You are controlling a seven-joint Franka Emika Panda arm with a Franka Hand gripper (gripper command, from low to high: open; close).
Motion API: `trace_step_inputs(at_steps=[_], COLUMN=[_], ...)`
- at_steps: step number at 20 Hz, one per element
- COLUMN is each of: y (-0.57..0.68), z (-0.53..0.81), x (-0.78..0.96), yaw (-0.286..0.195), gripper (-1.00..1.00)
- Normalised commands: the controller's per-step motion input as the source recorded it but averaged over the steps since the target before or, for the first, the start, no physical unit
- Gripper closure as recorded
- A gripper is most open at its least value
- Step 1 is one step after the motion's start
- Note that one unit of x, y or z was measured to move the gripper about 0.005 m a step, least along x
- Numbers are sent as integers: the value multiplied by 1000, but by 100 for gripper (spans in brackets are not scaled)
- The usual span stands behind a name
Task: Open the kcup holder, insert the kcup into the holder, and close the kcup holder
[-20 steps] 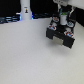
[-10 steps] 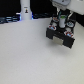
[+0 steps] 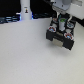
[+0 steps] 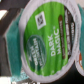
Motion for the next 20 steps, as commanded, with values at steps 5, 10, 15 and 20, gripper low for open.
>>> trace_step_inputs(at_steps=[5,10,15,20], y=[23,0,24,16], z=[-73,222,-127,-299], x=[-91,-375,-22,63], yaw=[-5,-21,-13,-13], gripper=[100,100,100,100])
